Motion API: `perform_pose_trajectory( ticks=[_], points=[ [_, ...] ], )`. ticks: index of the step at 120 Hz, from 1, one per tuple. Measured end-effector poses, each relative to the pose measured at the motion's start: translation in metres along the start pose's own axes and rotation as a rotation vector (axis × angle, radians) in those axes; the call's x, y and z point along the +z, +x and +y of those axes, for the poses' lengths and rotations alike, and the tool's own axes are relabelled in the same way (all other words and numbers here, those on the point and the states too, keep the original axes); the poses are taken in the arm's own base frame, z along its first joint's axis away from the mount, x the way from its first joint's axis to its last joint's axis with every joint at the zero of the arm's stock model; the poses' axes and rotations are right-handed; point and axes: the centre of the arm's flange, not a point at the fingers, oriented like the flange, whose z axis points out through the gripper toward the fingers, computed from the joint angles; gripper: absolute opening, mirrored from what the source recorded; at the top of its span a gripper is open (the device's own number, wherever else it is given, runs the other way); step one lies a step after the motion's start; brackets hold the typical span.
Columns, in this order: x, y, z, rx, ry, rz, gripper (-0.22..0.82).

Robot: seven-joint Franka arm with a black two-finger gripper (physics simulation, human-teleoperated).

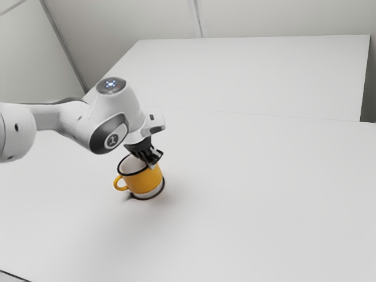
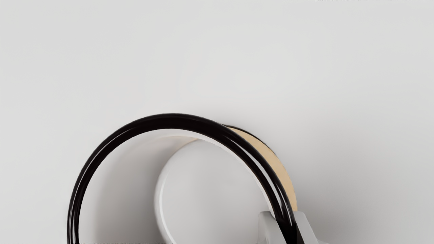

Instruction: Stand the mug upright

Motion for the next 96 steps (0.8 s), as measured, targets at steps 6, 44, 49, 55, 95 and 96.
perform_pose_trajectory(
  ticks=[6,44,49,55,95,96],
  points=[
    [0.002,0.000,0.001,-0.014,-0.001,0.001,-0.18],
    [0.016,0.001,0.006,-0.078,-0.005,-0.009,-0.18],
    [0.016,0.002,0.007,-0.084,-0.006,-0.008,-0.15],
    [0.015,0.002,0.008,-0.092,-0.010,-0.008,-0.11],
    [0.006,0.004,0.011,-0.130,-0.029,0.007,0.39],
    [0.006,0.005,0.010,-0.131,-0.030,0.008,0.39]
  ],
)
